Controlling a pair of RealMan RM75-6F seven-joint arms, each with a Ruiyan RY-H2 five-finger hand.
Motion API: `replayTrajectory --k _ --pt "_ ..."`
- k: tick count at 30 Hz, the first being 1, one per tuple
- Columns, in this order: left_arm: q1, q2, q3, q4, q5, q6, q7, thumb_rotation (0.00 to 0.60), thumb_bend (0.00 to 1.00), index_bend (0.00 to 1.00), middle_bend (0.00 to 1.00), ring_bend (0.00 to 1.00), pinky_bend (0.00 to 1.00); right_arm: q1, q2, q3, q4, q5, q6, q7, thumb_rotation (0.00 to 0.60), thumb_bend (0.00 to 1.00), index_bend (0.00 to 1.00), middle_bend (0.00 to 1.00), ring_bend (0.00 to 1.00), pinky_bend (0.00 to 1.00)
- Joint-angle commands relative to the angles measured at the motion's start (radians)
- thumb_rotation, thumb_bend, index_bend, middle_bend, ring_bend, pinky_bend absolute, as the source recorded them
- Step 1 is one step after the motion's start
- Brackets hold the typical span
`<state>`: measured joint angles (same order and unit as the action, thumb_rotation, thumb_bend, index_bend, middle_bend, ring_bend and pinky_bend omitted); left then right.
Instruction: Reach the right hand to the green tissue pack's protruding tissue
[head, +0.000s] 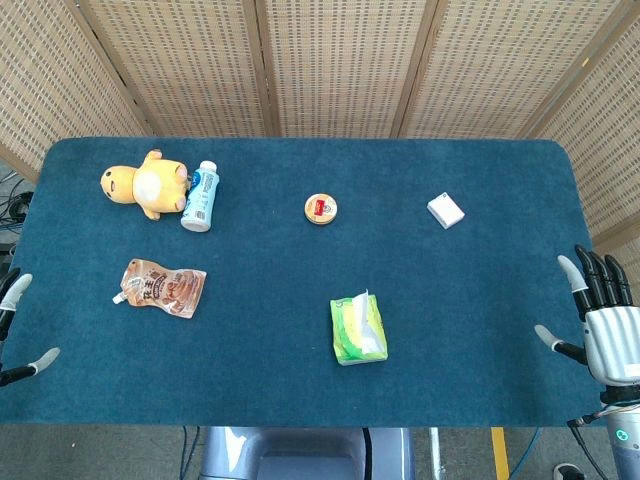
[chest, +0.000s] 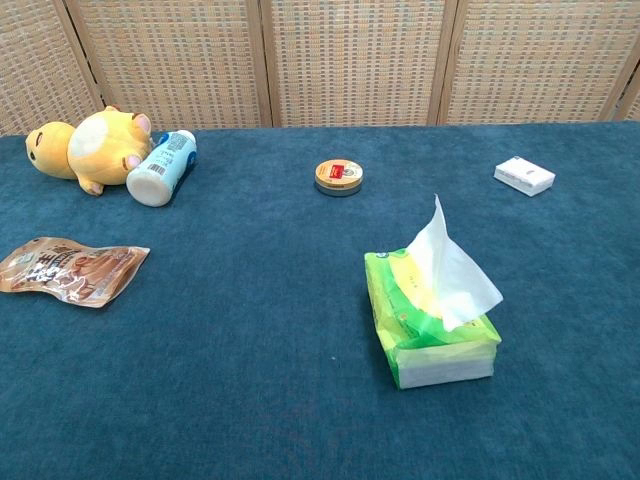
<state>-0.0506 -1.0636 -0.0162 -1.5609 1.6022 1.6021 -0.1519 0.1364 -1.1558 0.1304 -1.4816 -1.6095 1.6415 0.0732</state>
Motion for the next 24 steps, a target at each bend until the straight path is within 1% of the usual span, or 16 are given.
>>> replayTrajectory --k 1,7,9,11,13,16,17,18,21,24 --pt "-0.001 0.000 0.000 0.001 -0.003 -0.005 -0.003 0.600 0.00 0.00 0.00 0.00 0.00 0.001 0.001 -0.001 -0.001 0.000 -0.003 -0.001 0.600 0.00 0.03 0.00 0.00 0.00" --pt "-0.003 -0.001 -0.002 0.004 -0.007 -0.010 -0.002 0.600 0.00 0.00 0.00 0.00 0.00 0.009 0.001 -0.010 -0.002 -0.009 -0.021 -0.008 0.600 0.00 0.04 0.00 0.00 0.00" --pt "-0.008 -0.004 -0.003 0.006 -0.010 -0.020 0.002 0.600 0.00 0.00 0.00 0.00 0.00 0.020 0.004 -0.017 -0.004 -0.038 -0.026 -0.014 0.600 0.00 0.05 0.00 0.00 0.00" --pt "-0.013 -0.008 -0.005 0.007 -0.015 -0.031 0.009 0.600 0.00 0.00 0.00 0.00 0.00 0.042 -0.001 -0.025 0.005 -0.096 -0.023 -0.016 0.600 0.00 0.08 0.00 0.00 0.00" --pt "-0.018 -0.010 -0.006 0.007 -0.019 -0.041 0.019 0.600 0.00 0.00 0.00 0.00 0.00 0.078 -0.009 -0.030 0.033 -0.160 -0.030 -0.014 0.600 0.00 0.11 0.02 0.00 0.01" --pt "-0.023 -0.012 -0.010 0.003 -0.028 -0.052 0.027 0.600 0.00 0.00 0.00 0.00 0.00 0.162 -0.027 -0.037 0.097 -0.283 -0.054 0.007 0.600 0.00 0.15 0.09 0.00 0.12" --pt "-0.024 -0.013 -0.012 0.003 -0.034 -0.055 0.030 0.600 0.00 0.00 0.00 0.00 0.00 0.202 -0.037 -0.043 0.133 -0.337 -0.062 0.024 0.600 0.00 0.15 0.10 0.00 0.14" --pt "-0.025 -0.014 -0.014 0.002 -0.038 -0.057 0.031 0.600 0.00 0.00 0.00 0.00 0.00 0.225 -0.044 -0.048 0.153 -0.366 -0.070 0.034 0.600 0.00 0.16 0.11 0.00 0.17" --pt "-0.031 -0.014 -0.023 0.001 -0.055 -0.070 0.031 0.600 0.00 0.00 0.00 0.00 0.00 0.300 -0.064 -0.063 0.183 -0.431 -0.129 0.046 0.600 0.00 0.18 0.12 0.01 0.19" --pt "-0.037 -0.015 -0.028 0.005 -0.075 -0.089 0.028 0.600 0.00 0.00 0.00 0.00 0.00 0.363 -0.070 -0.066 0.160 -0.454 -0.217 0.013 0.600 0.00 0.18 0.13 0.01 0.19"
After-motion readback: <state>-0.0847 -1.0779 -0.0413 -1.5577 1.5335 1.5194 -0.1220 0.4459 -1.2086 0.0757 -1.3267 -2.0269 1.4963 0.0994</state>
